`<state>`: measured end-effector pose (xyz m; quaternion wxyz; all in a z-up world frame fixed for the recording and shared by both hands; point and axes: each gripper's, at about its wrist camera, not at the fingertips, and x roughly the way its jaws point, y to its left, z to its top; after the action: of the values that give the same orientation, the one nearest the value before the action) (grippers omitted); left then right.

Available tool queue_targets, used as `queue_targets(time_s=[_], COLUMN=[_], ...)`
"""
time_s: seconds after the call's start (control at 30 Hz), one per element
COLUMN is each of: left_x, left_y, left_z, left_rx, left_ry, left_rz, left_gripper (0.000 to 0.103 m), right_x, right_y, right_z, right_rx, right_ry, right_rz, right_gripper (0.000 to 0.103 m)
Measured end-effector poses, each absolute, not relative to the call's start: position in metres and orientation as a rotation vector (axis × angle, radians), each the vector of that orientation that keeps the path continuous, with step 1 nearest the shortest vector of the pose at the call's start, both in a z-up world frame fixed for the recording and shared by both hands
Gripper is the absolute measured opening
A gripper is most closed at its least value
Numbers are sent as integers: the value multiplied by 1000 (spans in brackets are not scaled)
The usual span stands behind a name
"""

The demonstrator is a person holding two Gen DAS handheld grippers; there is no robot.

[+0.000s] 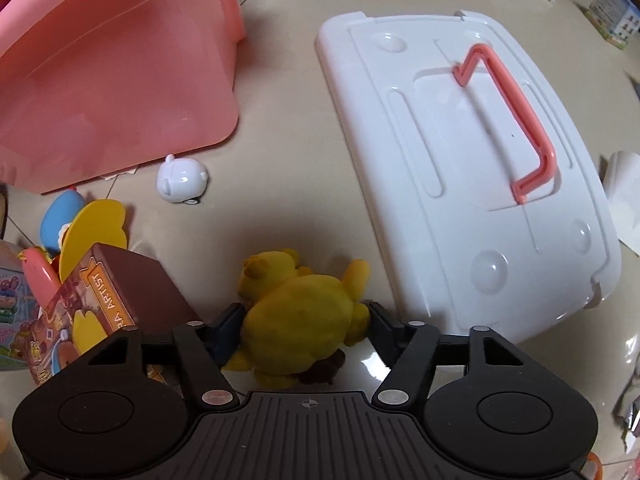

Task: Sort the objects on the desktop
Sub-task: 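Lower the right gripper onto the yellow plush duck, then close the right gripper on the yellow plush duck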

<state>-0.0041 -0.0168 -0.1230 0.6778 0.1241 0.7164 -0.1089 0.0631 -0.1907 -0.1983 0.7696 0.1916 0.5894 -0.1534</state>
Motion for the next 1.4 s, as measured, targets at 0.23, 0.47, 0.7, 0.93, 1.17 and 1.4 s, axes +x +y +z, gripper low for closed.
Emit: queue_targets(time_s=[0.23,0.47,0.7,0.93,1.17,1.4], left_x=[0,3,6,4,5,3], left_y=[-16,-13,-12,-12,-9,-8], left_z=[-121,-118,-115,-114,-111,-104], left_rx=[278,278,282,289,283,285], left_ry=[1603,1594,1581,1570,1556,1545], left_rz=[-244,-241,-239,-240,-227,-218], left_gripper=[81,81,81,81,81,81], right_x=[63,61,51,46,44,30], right_y=[-191,-191,-191,-188,-185,-190], right_z=[-197,-196,-195,-185,-179,-166], right_rx=[406,393,364,338,318,287], right_ry=[1284,1301,1311,1305,1299,1297], right_rz=[-321,-323,-324,-323,-315,-298], right_gripper=[61,61,61,61,61,61])
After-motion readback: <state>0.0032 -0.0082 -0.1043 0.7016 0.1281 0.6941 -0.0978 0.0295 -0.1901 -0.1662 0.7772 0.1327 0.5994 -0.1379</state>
